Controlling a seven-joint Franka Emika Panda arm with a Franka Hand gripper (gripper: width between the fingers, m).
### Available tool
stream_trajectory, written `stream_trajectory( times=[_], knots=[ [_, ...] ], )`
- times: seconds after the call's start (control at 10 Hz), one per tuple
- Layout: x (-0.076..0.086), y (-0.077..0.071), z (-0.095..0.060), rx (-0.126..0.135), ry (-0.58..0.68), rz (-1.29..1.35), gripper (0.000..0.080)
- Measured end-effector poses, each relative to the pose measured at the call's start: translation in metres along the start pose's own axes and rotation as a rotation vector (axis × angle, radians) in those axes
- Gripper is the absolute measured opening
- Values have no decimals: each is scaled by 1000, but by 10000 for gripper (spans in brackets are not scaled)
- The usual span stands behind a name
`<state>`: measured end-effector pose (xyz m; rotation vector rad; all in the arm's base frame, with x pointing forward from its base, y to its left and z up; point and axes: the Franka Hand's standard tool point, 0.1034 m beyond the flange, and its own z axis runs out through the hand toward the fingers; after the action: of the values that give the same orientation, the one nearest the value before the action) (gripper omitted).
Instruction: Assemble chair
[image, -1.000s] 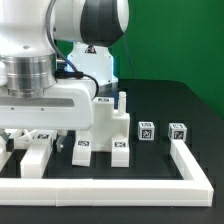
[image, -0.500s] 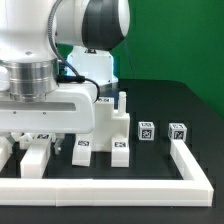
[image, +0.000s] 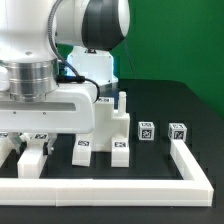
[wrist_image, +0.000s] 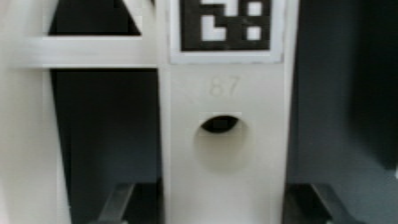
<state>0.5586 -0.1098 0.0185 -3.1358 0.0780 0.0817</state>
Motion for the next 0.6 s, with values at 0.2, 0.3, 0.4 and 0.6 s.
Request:
stream_trajectory(
  times=[0.2,0.3,0.4,0.6],
  knots=[
    [0,0,0,0,0,0,281],
    [0,0,0,0,0,0,281],
    [0,1,-2,-1,-6,-1,281],
    [-2,3,-32,10,-27,7,282]
  ],
)
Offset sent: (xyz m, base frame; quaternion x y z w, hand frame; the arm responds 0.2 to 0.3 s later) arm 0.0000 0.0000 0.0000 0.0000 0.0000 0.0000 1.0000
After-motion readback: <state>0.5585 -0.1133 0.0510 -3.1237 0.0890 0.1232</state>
